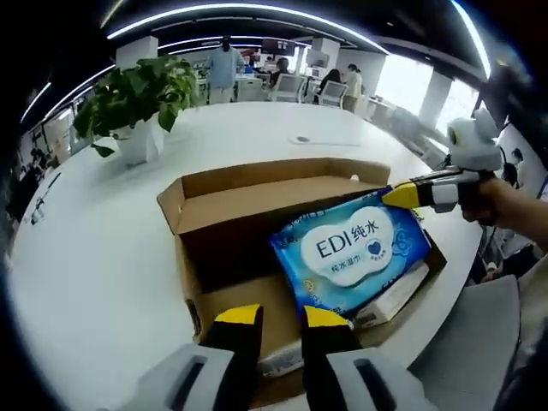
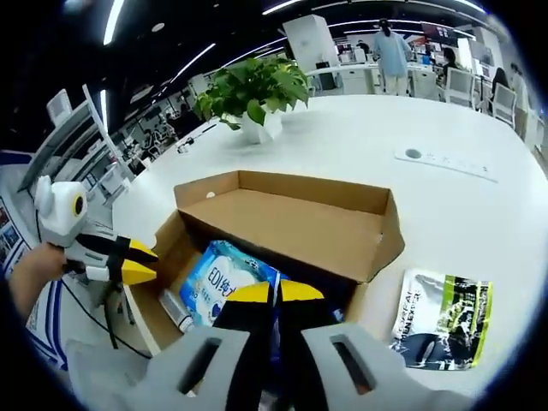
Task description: Operate the shoe box by opening the lid, removing the specified soft item, and placing it in the target area until the item is outside and the box remains undamaged.
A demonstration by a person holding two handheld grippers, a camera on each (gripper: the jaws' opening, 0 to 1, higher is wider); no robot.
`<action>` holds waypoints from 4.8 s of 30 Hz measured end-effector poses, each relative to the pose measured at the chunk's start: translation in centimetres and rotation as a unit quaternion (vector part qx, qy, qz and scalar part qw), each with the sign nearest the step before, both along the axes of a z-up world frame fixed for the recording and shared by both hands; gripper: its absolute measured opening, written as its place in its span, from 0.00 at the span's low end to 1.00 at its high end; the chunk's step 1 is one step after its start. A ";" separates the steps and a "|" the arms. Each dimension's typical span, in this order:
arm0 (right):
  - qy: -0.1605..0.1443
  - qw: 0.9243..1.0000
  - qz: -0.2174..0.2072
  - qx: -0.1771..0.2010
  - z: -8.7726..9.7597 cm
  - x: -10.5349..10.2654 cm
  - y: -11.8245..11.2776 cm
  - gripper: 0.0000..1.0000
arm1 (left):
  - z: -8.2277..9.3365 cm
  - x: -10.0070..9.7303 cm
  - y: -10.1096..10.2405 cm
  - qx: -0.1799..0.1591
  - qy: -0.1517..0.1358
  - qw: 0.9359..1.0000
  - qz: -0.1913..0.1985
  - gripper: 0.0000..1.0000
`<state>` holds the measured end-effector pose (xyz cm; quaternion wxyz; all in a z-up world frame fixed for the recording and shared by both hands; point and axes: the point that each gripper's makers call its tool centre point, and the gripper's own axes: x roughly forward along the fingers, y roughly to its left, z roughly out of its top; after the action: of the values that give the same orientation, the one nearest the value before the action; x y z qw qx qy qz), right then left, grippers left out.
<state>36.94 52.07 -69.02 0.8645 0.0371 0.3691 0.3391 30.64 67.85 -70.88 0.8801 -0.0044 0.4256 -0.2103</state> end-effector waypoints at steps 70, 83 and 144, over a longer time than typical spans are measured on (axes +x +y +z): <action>-0.003 0.998 -0.036 0.044 3.3 -1.1 -4.1 0.00 | 2.6 -1.5 -7.1 -0.132 0.054 0.990 -0.022 0.02; -0.005 0.997 -0.059 0.042 3.8 -1.0 -8.0 0.00 | 3.7 -1.4 -11.1 -0.127 0.049 0.989 -0.059 0.02; 0.005 0.988 -0.153 0.018 3.0 2.0 -23.3 0.00 | 3.8 2.6 -25.6 -0.142 0.045 0.978 -0.143 0.02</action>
<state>38.93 28.81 -65.99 0.9037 0.1101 0.3568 0.2094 33.22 42.27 -67.07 0.8111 -0.0779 0.4271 -0.3919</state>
